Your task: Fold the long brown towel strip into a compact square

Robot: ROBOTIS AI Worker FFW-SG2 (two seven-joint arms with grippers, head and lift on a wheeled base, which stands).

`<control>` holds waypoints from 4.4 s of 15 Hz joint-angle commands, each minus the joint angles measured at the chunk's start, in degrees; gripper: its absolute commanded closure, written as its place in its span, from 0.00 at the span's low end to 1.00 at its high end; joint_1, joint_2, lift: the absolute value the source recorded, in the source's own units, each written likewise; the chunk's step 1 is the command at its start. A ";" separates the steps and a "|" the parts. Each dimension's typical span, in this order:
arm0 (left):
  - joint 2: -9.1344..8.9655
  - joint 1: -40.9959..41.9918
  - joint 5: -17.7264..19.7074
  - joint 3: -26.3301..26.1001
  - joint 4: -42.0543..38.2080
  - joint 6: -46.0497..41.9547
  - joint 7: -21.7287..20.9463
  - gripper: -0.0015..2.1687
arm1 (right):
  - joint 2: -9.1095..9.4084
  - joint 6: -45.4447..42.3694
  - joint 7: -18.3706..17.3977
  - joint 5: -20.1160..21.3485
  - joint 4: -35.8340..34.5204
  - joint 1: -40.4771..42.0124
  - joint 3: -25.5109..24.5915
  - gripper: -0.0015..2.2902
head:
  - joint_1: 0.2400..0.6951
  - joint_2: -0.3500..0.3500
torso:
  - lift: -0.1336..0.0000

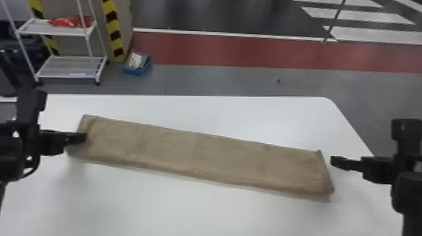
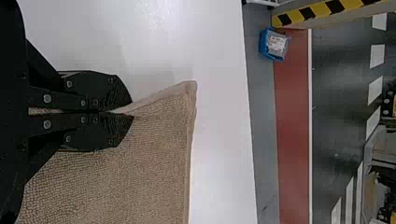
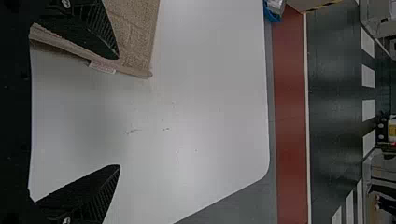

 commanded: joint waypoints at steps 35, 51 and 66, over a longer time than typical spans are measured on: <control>-10.34 7.89 -5.59 -29.57 -44.96 40.43 8.85 0.88 | -0.61 1.52 2.73 -10.54 -9.49 9.03 -8.61 0.03 | 1.00 0.00 | 0.07; -10.34 13.52 0.39 -28.34 -50.67 40.43 17.38 0.02 | 1.49 8.56 2.55 -10.46 -15.38 7.88 -1.14 0.03 | 1.00 0.00 | 0.07; -7.91 31.62 20.07 13.76 -46.19 6.97 5.16 0.02 | 2.86 26.13 -12.74 -21.09 -20.74 6.83 32.00 0.03 | 1.00 0.69 | 0.07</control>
